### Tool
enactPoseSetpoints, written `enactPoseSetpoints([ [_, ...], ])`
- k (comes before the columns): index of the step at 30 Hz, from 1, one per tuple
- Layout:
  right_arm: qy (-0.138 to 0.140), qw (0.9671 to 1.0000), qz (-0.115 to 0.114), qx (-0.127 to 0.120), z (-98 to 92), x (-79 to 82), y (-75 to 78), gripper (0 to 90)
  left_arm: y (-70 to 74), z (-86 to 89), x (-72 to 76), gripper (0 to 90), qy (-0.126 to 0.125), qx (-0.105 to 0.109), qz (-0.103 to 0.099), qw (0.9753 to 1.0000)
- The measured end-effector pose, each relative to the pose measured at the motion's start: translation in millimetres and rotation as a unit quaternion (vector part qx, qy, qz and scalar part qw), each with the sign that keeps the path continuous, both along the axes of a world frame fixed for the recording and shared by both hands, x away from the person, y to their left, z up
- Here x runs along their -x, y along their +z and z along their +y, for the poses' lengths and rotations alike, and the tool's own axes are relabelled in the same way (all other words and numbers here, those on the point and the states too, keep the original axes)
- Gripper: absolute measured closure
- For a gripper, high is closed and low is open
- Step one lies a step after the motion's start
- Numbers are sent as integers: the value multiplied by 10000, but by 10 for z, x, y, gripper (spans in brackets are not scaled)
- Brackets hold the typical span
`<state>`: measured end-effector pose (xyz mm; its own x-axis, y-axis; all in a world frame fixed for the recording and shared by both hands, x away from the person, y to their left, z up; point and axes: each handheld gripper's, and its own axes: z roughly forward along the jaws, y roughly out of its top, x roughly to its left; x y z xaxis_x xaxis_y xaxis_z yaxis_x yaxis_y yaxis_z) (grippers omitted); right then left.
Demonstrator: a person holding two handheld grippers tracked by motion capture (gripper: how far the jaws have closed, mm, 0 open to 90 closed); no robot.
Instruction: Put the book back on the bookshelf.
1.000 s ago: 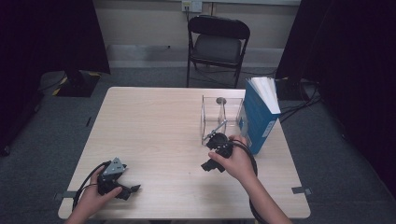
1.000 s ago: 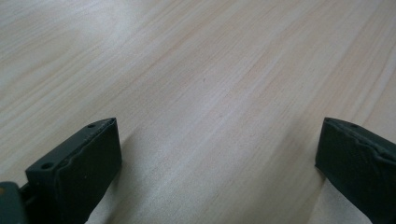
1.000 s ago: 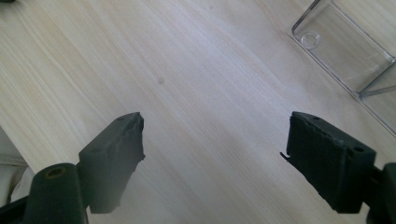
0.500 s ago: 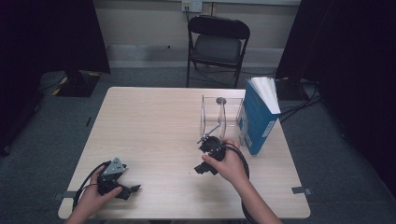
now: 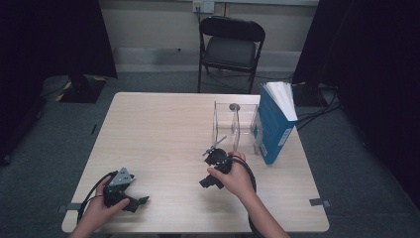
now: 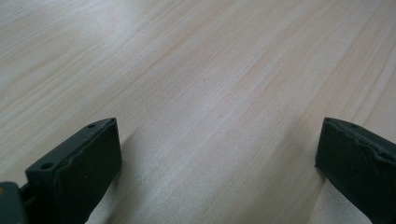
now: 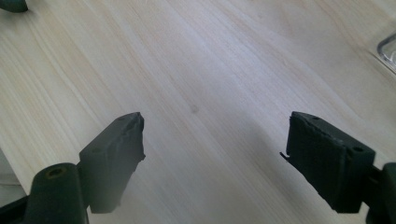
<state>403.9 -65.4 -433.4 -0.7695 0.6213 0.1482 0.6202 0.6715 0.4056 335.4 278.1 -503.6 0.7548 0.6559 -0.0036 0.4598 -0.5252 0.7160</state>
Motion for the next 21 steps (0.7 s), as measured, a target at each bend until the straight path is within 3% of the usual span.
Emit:
enactPoseSetpoints([
  [8, 64, 10000, -6, 18, 99, -13, -51, 187, 2, 0, 0, 0, 3, -11, -1, 10000],
  [21, 140, 9998, 142, -24, 295, -24, -298, 193, -3, -5, 4, 0, 26, 33, 23, 10000],
])
